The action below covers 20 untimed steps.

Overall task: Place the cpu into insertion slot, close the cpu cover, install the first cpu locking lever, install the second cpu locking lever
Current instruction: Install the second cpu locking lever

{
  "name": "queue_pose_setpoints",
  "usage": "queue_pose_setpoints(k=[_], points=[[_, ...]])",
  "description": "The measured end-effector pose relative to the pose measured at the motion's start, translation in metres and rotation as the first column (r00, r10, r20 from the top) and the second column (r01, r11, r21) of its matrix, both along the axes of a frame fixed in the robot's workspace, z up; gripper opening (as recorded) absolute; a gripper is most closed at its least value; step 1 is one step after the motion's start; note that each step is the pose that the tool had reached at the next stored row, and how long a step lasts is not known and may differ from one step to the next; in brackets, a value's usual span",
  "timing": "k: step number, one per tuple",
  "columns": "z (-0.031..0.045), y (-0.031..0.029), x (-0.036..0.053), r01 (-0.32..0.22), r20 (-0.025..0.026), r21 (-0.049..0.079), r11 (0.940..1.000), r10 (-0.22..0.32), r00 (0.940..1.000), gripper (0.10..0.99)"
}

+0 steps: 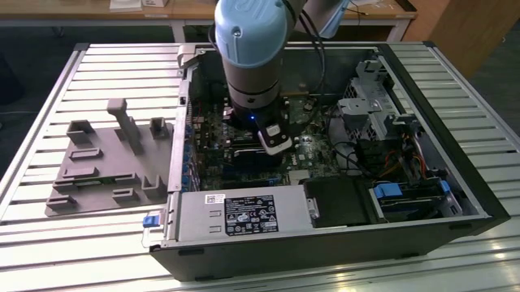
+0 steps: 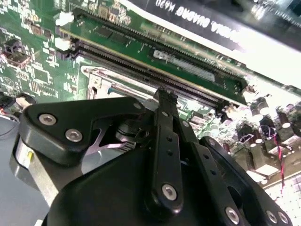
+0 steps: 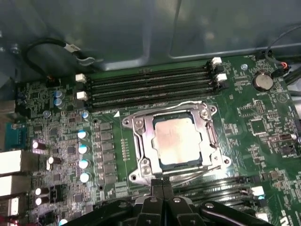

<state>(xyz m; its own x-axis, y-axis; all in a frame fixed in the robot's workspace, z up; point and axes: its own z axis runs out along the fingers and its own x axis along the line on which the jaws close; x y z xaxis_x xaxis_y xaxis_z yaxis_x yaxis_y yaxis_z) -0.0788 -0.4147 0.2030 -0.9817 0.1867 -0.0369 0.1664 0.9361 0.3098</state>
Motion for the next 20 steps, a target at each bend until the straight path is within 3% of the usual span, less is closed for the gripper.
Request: queue_pose_setpoints(k=[11, 16, 20], points=[[-0.0063, -0.0016, -0.0072, 0.0, -0.0001, 0.024, 0.9997, 0.0, 1.0, 0.102], [-0.0081, -0.0016, -0.0079, 0.0, 0.0, 0.054, 0.9985, 0.0, 1.0, 0.102], [-0.0089, -0.0016, -0.009, 0.0, -0.0001, 0.066, 0.9978, 0.0, 1.0, 0.102]])
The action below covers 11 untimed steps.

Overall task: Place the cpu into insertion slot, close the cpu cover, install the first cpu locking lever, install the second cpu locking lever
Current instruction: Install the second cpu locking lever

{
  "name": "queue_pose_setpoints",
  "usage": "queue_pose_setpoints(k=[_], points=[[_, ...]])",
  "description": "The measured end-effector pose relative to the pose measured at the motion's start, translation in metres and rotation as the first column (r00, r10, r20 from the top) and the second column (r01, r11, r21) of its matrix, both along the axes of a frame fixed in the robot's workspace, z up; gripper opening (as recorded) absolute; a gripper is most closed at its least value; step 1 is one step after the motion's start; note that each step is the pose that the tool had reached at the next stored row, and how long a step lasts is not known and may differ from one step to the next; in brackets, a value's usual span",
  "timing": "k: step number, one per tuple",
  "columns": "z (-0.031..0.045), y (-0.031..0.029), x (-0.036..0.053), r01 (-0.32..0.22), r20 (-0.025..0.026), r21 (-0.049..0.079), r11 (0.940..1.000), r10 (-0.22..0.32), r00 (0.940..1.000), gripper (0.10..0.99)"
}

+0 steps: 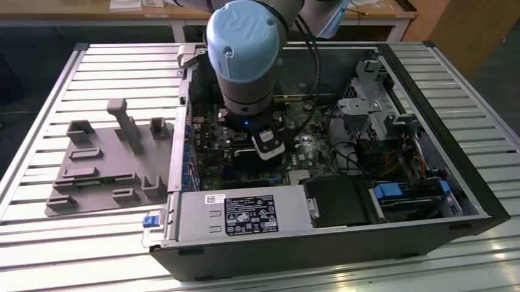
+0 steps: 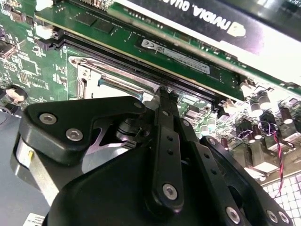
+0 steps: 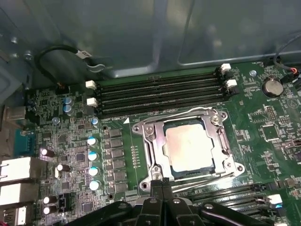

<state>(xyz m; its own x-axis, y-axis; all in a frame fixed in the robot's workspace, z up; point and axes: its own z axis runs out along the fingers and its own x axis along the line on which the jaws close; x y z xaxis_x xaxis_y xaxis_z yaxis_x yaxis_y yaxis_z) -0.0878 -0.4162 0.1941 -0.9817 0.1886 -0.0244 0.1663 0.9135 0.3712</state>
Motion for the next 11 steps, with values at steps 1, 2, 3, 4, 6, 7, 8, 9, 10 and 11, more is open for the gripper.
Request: queue_pose_setpoints(k=[1, 2, 3, 4, 6, 7, 8, 9, 10, 11], points=[[-0.0004, 0.0, 0.0, 0.0, 0.0002, 0.001, 1.0, 0.0, 1.0, 0.102], [-0.0007, 0.0, 0.0, 0.0, 0.0001, 0.001, 1.0, 0.0, 1.0, 0.102], [-0.0011, 0.0, -0.0002, 0.0, 0.0, 0.001, 1.0, 0.0, 1.0, 0.102], [-0.0015, 0.0, -0.0006, 0.0, 0.0, 0.002, 1.0, 0.0, 1.0, 0.102], [-0.0021, 0.0, -0.0013, 0.0, 0.0, 0.004, 1.0, 0.0, 1.0, 0.102], [-0.0023, 0.0, -0.0019, 0.0, -0.0001, 0.005, 1.0, 0.0, 1.0, 0.102], [-0.0026, -0.0001, -0.0025, 0.0, -0.0001, 0.006, 1.0, 0.0, 1.0, 0.102], [-0.0029, 0.0, -0.0032, 0.0, 0.0, 0.008, 1.0, 0.0, 1.0, 0.102], [-0.0033, 0.0, -0.0038, 0.0, 0.0001, 0.01, 1.0, 0.0, 1.0, 0.102], [-0.0037, 0.0, -0.0044, 0.0, 0.0, 0.011, 0.9999, 0.0, 1.0, 0.102]])
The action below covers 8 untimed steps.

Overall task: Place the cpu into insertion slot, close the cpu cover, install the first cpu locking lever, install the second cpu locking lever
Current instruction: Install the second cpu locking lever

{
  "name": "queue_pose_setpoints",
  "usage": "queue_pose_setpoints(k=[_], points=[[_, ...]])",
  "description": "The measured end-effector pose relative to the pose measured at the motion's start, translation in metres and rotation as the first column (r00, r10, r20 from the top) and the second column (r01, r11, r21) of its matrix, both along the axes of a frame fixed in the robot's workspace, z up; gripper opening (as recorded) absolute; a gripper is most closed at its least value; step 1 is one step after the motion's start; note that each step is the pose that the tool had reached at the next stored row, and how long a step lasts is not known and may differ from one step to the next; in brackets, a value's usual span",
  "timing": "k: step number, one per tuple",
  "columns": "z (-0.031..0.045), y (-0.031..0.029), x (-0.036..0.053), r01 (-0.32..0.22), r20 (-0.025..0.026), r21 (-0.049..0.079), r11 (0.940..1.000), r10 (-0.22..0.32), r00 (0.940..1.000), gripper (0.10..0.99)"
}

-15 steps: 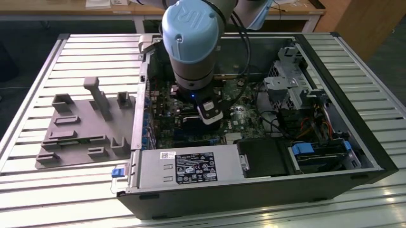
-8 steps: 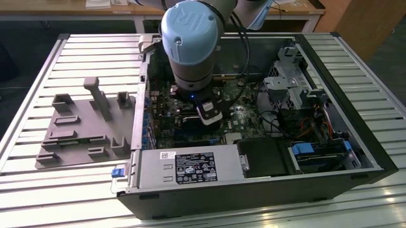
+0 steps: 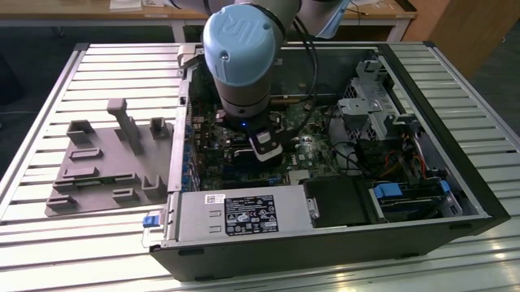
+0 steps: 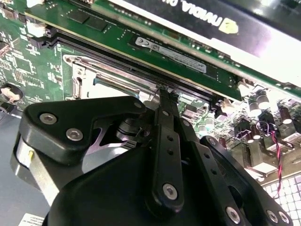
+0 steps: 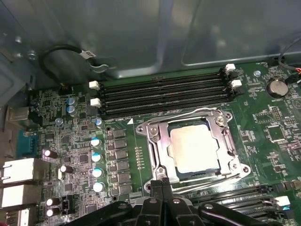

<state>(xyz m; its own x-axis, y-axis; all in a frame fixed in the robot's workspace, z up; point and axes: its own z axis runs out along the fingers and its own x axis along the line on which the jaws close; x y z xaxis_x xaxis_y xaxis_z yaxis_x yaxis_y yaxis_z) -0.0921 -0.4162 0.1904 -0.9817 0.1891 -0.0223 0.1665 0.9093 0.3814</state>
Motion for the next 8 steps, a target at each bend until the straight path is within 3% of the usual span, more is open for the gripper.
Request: queue_pose_setpoints(k=[8], points=[[-0.0027, 0.0004, -0.0005, 0.0, -0.0001, 0.006, 1.0, 0.0, 1.0, 0.102]])
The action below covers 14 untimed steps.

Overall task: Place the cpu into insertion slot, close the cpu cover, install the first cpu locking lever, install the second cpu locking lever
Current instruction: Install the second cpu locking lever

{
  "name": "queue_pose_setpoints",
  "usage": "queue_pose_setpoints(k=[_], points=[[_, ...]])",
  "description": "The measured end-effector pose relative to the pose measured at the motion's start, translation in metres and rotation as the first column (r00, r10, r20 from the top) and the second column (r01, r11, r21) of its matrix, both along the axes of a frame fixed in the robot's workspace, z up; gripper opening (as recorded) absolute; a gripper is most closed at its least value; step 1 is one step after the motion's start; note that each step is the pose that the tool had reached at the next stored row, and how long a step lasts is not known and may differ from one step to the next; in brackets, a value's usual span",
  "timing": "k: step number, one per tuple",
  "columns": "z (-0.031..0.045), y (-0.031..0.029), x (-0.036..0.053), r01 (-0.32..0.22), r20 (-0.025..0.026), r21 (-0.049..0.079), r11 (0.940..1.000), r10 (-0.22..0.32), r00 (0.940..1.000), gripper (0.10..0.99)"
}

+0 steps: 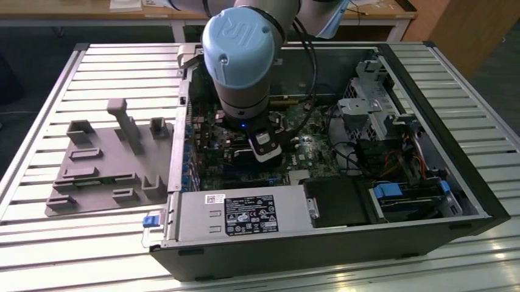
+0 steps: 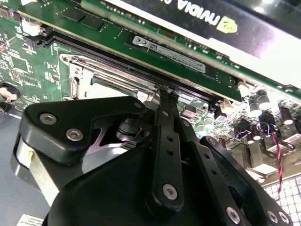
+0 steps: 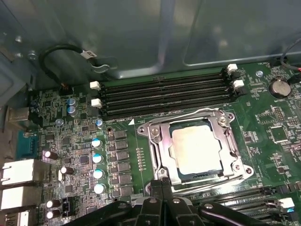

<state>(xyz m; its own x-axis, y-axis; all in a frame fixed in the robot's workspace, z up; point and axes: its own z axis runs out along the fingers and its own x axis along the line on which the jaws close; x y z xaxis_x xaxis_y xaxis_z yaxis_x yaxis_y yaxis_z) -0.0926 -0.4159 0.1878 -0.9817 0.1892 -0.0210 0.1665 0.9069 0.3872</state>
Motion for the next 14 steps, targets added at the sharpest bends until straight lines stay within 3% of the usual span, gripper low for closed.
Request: queue_pose_setpoints(k=[14], points=[[-0.0029, 0.0016, -0.0068, 0.0, 0.0001, 0.001, 1.0, 0.0, 1.0, 0.102]])
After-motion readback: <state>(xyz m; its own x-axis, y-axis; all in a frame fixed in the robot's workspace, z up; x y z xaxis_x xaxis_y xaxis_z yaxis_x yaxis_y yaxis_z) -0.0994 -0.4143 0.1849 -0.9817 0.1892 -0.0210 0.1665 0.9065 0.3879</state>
